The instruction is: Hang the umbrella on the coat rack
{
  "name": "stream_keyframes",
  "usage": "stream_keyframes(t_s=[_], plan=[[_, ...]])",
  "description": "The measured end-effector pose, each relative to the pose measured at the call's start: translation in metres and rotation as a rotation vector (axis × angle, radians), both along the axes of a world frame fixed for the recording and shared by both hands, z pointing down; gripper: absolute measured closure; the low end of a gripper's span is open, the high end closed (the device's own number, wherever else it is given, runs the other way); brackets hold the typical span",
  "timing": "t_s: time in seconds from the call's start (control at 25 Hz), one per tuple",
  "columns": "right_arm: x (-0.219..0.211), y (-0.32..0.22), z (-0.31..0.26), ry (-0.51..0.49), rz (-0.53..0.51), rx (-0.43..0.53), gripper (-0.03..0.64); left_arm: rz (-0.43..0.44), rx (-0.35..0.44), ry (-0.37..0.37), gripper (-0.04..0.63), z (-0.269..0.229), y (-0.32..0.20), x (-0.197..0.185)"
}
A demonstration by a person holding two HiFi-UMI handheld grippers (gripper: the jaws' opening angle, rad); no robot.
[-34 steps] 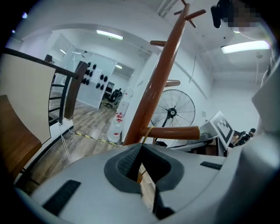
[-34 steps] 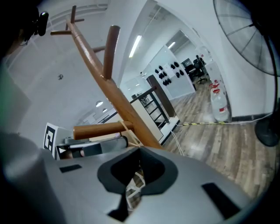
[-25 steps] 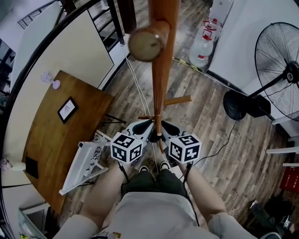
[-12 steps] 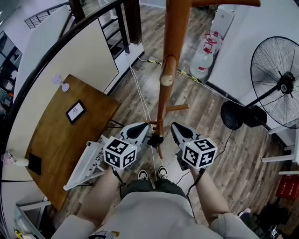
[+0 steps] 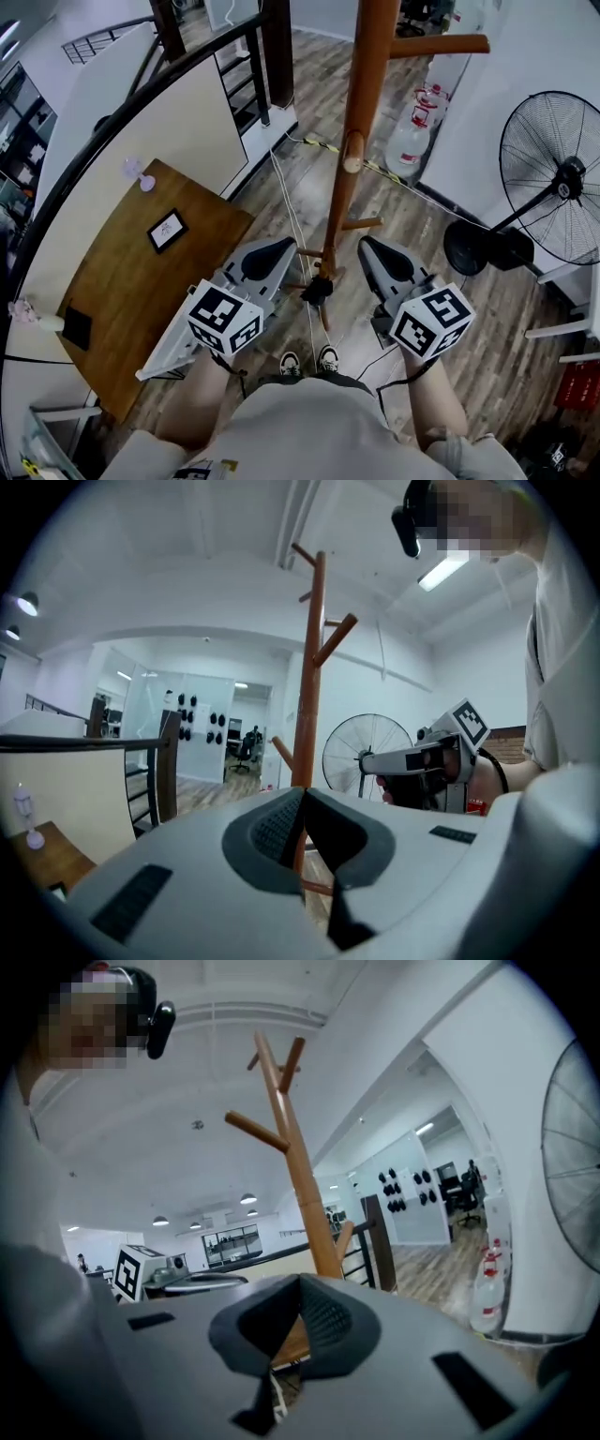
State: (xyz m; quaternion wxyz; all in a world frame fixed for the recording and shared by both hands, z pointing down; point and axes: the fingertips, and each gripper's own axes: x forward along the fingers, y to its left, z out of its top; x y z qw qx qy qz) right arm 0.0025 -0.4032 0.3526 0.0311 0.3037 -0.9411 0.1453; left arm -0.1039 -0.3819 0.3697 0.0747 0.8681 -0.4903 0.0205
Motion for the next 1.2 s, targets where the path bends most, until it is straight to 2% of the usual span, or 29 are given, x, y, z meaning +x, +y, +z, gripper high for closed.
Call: stream_keyframes(t_s=[0.2, 0.36, 0.56, 0.84, 1.2], plan=[[0.004, 0.017, -0.053, -0.046, -0.01, 0.097, 0.612, -0.013, 0.101, -0.002, 0.589, -0.052, 0.018, -0.007], [0.004, 0.03, -0.079, -0.06, -0.035, 0.14, 0.614, -0.027, 0.15, -0.052, 0.589, -0.078, 0.031, -0.014], [0.001, 0.047, -0.084, -0.062, -0.07, 0.134, 0.614, -0.037, 0.156, -0.118, 0.589, -0.089, 0.046, -0.015], [-0.001, 0.06, -0.072, -0.057, -0.093, 0.09, 0.614, -0.017, 0.151, -0.099, 0.589, -0.086, 0.056, -0.005], [0.004, 0.062, -0.069, -0.051, -0.092, 0.083, 0.614, -0.027, 0.143, -0.099, 0.59, -0.083, 0.055, -0.004]])
